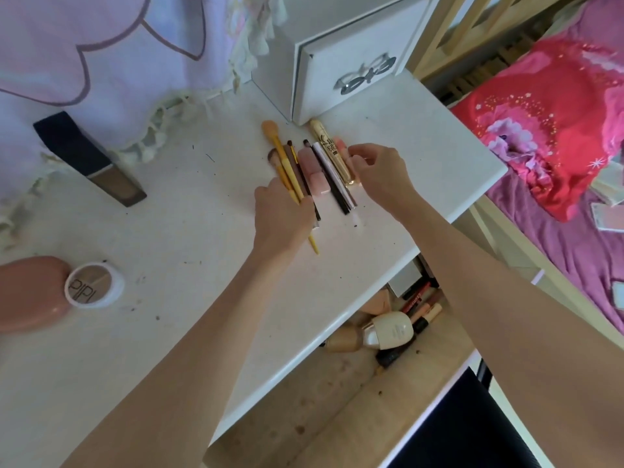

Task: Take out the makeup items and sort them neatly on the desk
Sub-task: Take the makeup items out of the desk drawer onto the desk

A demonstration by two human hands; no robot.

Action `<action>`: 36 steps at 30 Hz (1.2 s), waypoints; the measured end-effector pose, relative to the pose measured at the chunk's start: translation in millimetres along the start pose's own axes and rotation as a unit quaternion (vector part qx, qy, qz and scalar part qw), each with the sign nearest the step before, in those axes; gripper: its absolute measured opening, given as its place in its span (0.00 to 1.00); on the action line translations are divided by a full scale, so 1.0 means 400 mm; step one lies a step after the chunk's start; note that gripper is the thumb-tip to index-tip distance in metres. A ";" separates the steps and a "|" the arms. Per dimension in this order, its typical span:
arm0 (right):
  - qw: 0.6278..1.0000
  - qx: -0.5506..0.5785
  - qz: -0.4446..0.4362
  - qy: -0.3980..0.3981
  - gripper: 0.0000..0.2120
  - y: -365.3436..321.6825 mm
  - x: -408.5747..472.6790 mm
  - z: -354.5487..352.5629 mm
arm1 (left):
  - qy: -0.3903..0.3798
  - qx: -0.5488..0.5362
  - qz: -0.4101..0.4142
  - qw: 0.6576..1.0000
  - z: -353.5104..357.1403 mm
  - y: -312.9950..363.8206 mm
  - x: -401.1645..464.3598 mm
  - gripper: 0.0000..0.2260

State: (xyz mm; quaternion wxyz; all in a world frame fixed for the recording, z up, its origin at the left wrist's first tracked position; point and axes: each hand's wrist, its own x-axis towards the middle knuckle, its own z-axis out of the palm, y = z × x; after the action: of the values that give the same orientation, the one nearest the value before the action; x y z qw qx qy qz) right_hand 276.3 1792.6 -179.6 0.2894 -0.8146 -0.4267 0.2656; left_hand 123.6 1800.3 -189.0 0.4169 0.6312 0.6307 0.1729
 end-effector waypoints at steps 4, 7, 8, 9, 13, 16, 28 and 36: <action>0.999 -0.040 -0.037 -0.006 0.20 0.005 -0.018 0.010 | 0.017 0.009 0.041 0.999 -0.008 -0.008 -0.016 0.16; 0.993 -0.091 -0.073 -0.005 0.20 0.013 -0.031 0.013 | 0.015 0.089 0.088 0.992 -0.008 -0.021 -0.025 0.20; 0.991 -0.100 -0.083 -0.010 0.17 0.018 -0.034 0.012 | 0.020 0.128 0.105 0.986 -0.007 -0.027 -0.029 0.20; 0.990 -0.105 -0.089 -0.016 0.15 0.024 -0.037 0.012 | 0.022 0.165 0.120 0.979 -0.004 -0.035 -0.033 0.20; 0.986 -0.122 -0.105 -0.032 0.11 0.046 -0.054 0.013 | 0.002 0.254 0.148 0.956 0.011 -0.060 -0.042 0.20; 0.990 -0.101 -0.093 -0.018 0.16 0.059 -0.085 0.009 | -0.023 0.246 0.155 0.957 0.010 -0.071 -0.044 0.21; 0.980 -0.170 -0.099 -0.020 0.20 0.176 -0.332 -0.001 | -0.090 0.185 0.214 0.955 -0.035 -0.173 -0.206 0.23; 0.973 -0.201 -0.056 -0.097 0.22 0.308 -0.553 0.002 | -0.060 0.279 0.285 0.915 -0.004 -0.268 -0.453 0.21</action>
State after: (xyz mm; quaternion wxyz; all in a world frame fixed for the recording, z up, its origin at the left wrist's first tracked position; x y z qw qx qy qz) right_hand 233.1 1547.4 -224.9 0.0911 -0.8014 -0.5422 0.2354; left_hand 26.3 1615.1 -212.3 0.1938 0.8840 0.4207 0.0634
